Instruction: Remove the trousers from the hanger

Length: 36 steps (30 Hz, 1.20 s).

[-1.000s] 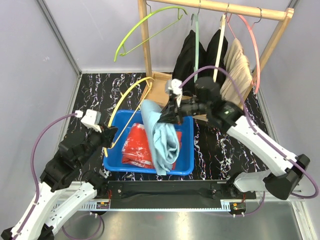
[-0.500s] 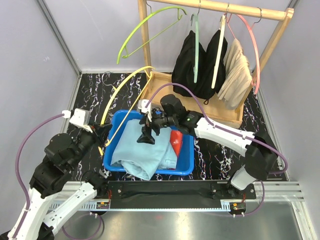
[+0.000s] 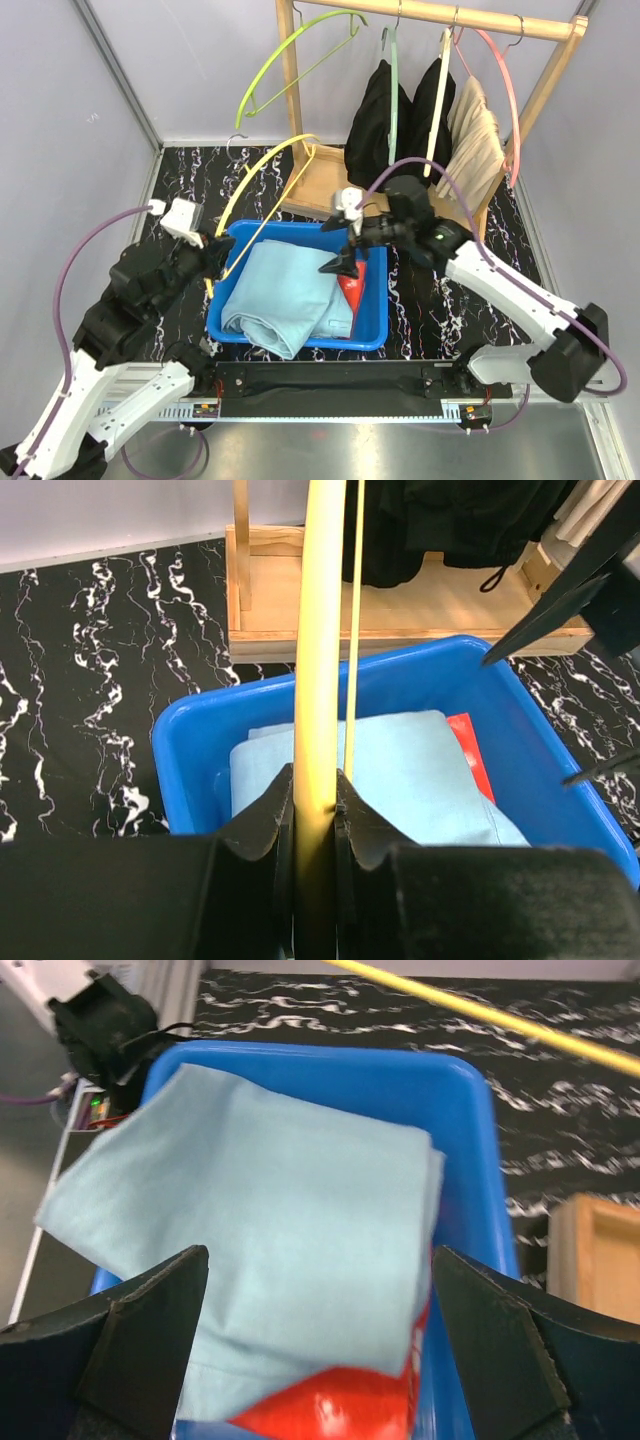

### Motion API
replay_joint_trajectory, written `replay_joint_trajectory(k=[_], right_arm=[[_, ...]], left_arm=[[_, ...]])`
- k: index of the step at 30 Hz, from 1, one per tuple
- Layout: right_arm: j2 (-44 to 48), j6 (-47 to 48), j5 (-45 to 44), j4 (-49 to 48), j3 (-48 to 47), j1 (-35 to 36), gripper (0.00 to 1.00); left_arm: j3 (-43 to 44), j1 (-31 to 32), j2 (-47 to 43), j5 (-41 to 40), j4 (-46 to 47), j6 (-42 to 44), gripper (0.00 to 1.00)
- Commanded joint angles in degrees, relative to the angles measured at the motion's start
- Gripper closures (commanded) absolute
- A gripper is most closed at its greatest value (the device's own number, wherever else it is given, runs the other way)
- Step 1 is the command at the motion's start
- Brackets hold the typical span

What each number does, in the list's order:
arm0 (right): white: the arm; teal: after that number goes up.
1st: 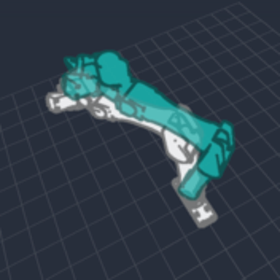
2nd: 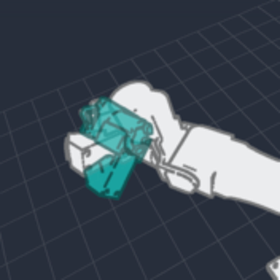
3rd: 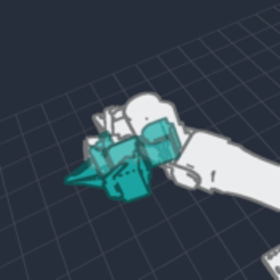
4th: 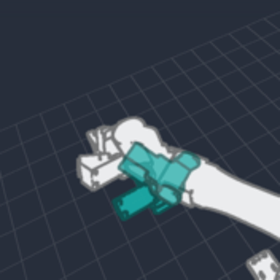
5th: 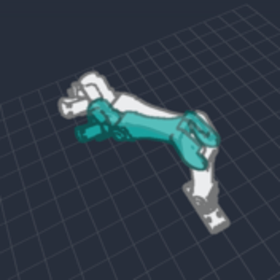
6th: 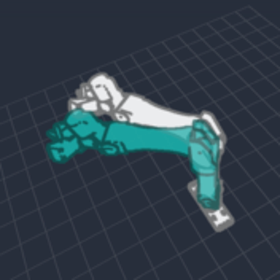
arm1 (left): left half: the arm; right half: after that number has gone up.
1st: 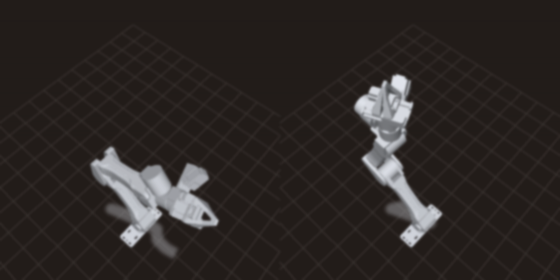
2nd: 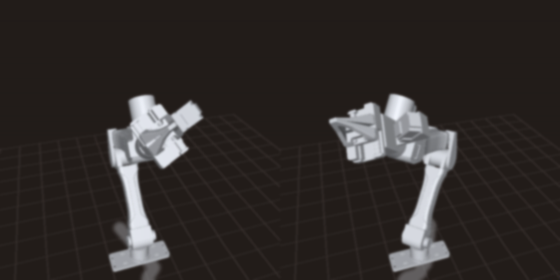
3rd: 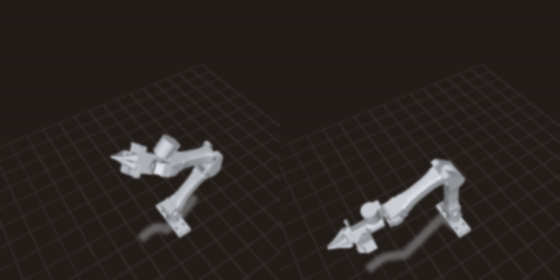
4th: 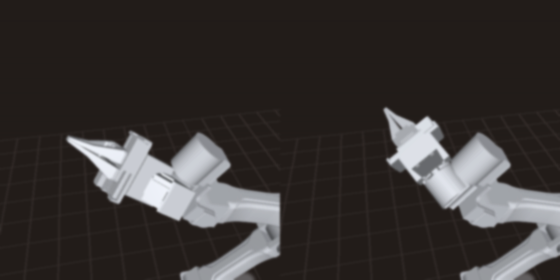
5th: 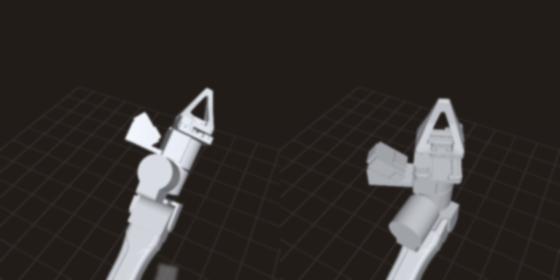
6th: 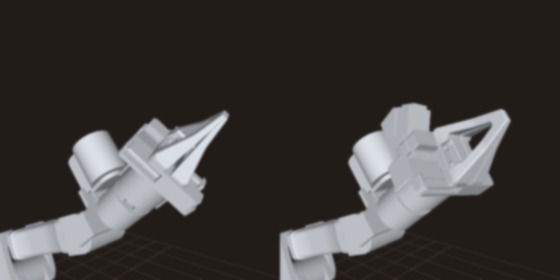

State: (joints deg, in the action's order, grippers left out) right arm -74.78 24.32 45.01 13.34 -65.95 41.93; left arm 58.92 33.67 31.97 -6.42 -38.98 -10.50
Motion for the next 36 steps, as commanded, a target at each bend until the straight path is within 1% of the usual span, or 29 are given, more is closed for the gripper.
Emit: replay_joint_trajectory(k=[1, 5, 7, 8, 10, 12, 13, 15, 18, 20, 21, 24, 25, 27, 28, 32, 36], right_arm=[[4.72, -1.55, 3.06, -0.25, 5.11, -6.22, 0.0], [10.17, -4.71, 2.45, -2.44, 11.97, -11.6, 0.0], [13.68, -7.87, 2.1, -5.34, 16.79, -13.71, 0.0], [14.83, -9.62, 1.57, -6.39, 18.39, -16.24, 0.0], [18.07, -11.13, 0.78, -9.03, 22.86, -18.89, 0.0], [20.28, -12.8, -0.01, -11.92, 25.77, -22.93, 0.0], [22.29, -13.5, -0.36, -12.81, 29.01, -24.08, 0.0], [24.24, -16.57, -0.81, -17.45, 32.19, -28.11, 0.0], [28.89, -20.53, -0.54, -21.68, 39.21, -32.94, 0.0], [30.83, -20.1, 0.42, -22.48, 40.72, -34.98, 0.0], [31.53, -19.14, 0.6, -22.05, 40.64, -36.56, 0.0], [33.12, -16.85, -0.36, -22.74, 40.9, -38.41, 0.0], [33.73, -16.67, -0.28, -23.01, 41.17, -39.2, 0.0], [34.61, -15.88, 0.25, -23.1, 41.17, -39.56, 0.0], [34.97, -15.62, 0.34, -23.1, 41.17, -39.73, 0.0], [36.02, -14.56, 0.86, -23.01, 41.17, -40.0, 0.0], [37.16, -14.21, 1.39, -23.01, 40.99, -40.35, 0.0]], left_arm=[[4.63, -0.01, 3.71, 1.49, 9.44, 1.45, 1.0], [6.99, 0.08, 8.63, 2.02, 13.92, 2.15, 1.0], [8.4, -0.01, 11.97, 2.46, 14.81, 2.77, 1.0], [9.97, -0.01, 14.5, 2.46, 15.42, 3.12, 1.0], [11.92, -0.01, 16.98, 2.55, 16.21, 4.34, 1.0], [14.99, -0.01, 21.02, 1.67, 17.53, 5.83, 1.0], [16.04, -0.01, 22.51, 1.41, 17.8, 6.54, 1.0], [19.82, -0.01, 27.34, -0.78, 18.68, 8.38, 1.0], [25.36, -0.01, 33.67, -4.39, 20.08, 10.06, 1.0], [30.19, -0.01, 38.32, -6.75, 20.87, 12.6, 1.0], [31.86, -0.01, 39.83, -7.2, 21.31, 13.74, 1.0], [37.66, -0.01, 45.36, -7.73, 23.86, 16.29, 1.0], [40.9, -0.01, 46.77, -8.17, 24.65, 16.74, 1.0], [44.25, -0.01, 50.99, -10.02, 25.09, 18.41, 1.0], [47.4, -0.01, 53.61, -10.46, 25.62, 19.02, 1.0], [54.8, -0.1, 60.04, -12.74, 26.59, 21.48, 1.0], [61.31, -0.62, 66.02, -13.36, 27.2, 21.05, 1.0]])
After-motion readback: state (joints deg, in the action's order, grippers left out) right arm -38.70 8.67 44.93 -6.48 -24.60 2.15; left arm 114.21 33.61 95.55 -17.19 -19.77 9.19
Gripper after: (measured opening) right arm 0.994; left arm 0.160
